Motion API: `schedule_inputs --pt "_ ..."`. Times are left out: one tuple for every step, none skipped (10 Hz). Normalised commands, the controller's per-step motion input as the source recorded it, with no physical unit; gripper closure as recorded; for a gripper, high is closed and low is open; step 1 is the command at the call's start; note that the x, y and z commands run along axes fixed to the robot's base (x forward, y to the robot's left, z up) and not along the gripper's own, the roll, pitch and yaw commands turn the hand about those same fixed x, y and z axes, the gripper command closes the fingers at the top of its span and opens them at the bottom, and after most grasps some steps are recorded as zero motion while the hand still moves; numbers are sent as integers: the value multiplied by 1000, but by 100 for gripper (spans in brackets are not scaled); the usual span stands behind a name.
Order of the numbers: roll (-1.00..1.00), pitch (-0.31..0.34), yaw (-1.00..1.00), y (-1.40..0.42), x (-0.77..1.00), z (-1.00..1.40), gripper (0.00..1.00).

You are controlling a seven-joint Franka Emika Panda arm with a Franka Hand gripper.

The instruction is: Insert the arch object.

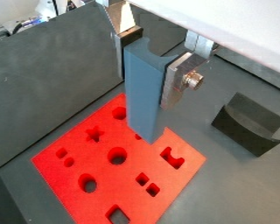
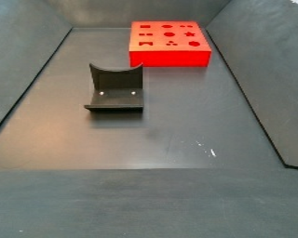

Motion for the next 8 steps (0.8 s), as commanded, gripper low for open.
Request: schedule_inputs --pt "0 0 0 69 0 0 100" --pt "-7 4 117 334 103 -37 100" --pt "0 83 203 649 237 -114 100" --pt "17 70 263 706 134 -289 100" --pt "90 17 231 531 49 -420 100" --pt "140 27 83 237 51 -749 100" --pt "117 14 0 0 40 -1000 100" --pt "143 -6 -83 -220 109 -751 100"
